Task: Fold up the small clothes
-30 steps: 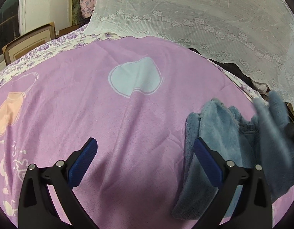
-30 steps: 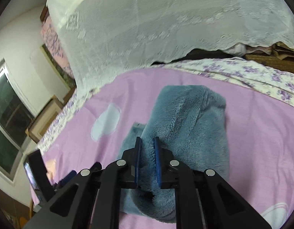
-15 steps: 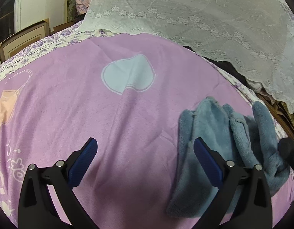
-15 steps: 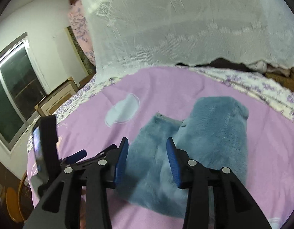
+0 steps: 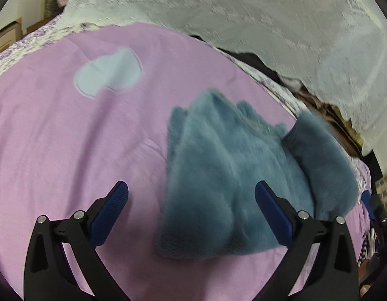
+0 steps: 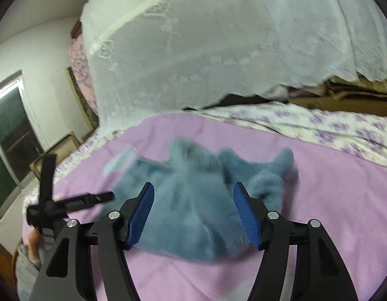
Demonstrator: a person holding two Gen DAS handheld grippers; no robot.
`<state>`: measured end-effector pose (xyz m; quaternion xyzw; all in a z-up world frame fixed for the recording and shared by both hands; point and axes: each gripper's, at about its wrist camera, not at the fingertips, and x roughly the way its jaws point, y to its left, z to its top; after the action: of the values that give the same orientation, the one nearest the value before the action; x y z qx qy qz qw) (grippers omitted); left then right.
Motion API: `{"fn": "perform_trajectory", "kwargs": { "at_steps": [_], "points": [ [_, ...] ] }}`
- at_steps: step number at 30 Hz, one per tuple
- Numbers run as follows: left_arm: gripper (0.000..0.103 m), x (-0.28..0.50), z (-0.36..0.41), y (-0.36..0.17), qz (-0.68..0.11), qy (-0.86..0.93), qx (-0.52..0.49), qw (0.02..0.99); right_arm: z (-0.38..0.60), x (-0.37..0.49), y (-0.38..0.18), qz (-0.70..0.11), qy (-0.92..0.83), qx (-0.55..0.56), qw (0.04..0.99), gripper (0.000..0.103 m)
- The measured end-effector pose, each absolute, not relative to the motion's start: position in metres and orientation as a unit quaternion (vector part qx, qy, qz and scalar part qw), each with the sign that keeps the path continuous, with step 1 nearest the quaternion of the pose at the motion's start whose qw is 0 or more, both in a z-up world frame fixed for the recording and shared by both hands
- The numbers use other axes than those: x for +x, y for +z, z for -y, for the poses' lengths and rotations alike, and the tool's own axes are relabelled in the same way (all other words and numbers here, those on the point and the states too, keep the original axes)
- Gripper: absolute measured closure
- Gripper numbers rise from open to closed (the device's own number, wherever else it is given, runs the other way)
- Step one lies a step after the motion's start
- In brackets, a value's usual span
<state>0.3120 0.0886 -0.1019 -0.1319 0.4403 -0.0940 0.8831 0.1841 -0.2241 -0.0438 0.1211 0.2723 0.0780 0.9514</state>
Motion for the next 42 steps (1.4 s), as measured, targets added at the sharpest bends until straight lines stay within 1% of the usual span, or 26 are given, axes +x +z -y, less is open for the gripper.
{"fn": "perform_trajectory", "kwargs": {
  "at_steps": [3, 6, 10, 13, 17, 20, 21, 22, 23, 24, 25, 27, 31, 34, 38, 42],
  "points": [
    [0.004, 0.312, -0.072, -0.099, -0.441, -0.105, -0.125, 0.882, 0.255, 0.176, -0.060, -0.291, 0.064, 0.153, 0.942, 0.032],
    [0.004, 0.311, -0.046, -0.094, -0.439, -0.113, -0.094, 0.886, 0.280, 0.171, -0.086, -0.329, 0.069, 0.210, 0.918, 0.032],
    [0.004, 0.307, -0.018, -0.094, -0.425, -0.099, -0.035, 0.899, 0.312, 0.173, -0.134, -0.376, 0.086, 0.351, 0.853, 0.032],
    [0.004, 0.307, -0.015, -0.100, -0.421, -0.078, -0.021, 0.903, 0.322, 0.178, -0.162, -0.388, 0.100, 0.438, 0.805, 0.032],
    [0.004, 0.314, -0.032, -0.103, -0.435, -0.081, -0.047, 0.896, 0.316, 0.191, -0.171, -0.373, 0.084, 0.469, 0.796, 0.031],
    [0.004, 0.312, -0.042, -0.096, -0.426, -0.069, -0.041, 0.901, 0.317, 0.212, -0.180, -0.364, 0.054, 0.500, 0.784, 0.031],
    [0.004, 0.311, -0.046, -0.093, -0.420, -0.064, -0.036, 0.905, 0.316, 0.218, -0.181, -0.361, 0.041, 0.502, 0.785, 0.031],
    [0.004, 0.309, -0.050, -0.090, -0.416, -0.060, -0.032, 0.907, 0.313, 0.222, -0.179, -0.356, 0.029, 0.494, 0.793, 0.036],
    [0.004, 0.309, -0.057, -0.088, -0.410, -0.054, -0.029, 0.910, 0.310, 0.225, -0.176, -0.351, 0.018, 0.479, 0.805, 0.045],
    [0.004, 0.309, -0.064, -0.087, -0.408, -0.049, -0.029, 0.911, 0.305, 0.229, -0.172, -0.347, 0.012, 0.453, 0.821, 0.067],
    [0.004, 0.311, -0.074, -0.089, -0.410, -0.043, -0.034, 0.911, 0.299, 0.232, -0.169, -0.344, 0.009, 0.430, 0.834, 0.070],
    [0.004, 0.314, -0.090, -0.096, -0.417, -0.036, -0.054, 0.907, 0.291, 0.232, -0.161, -0.336, -0.006, 0.389, 0.857, 0.073],
    [0.004, 0.330, -0.123, -0.115, -0.444, 0.000, -0.094, 0.891, 0.270, 0.234, -0.123, -0.310, -0.011, 0.321, 0.895, 0.074],
    [0.004, 0.328, -0.134, -0.110, -0.440, -0.018, -0.131, 0.888, 0.251, 0.241, -0.098, -0.294, -0.004, 0.292, 0.910, 0.074],
    [0.004, 0.318, -0.140, -0.095, -0.411, -0.006, -0.123, 0.903, 0.216, 0.252, -0.070, -0.285, 0.009, 0.246, 0.926, 0.074],
    [0.004, 0.316, -0.148, -0.088, -0.405, -0.010, -0.136, 0.904, 0.187, 0.259, -0.055, -0.283, 0.026, 0.215, 0.934, 0.075]
  ]
}}
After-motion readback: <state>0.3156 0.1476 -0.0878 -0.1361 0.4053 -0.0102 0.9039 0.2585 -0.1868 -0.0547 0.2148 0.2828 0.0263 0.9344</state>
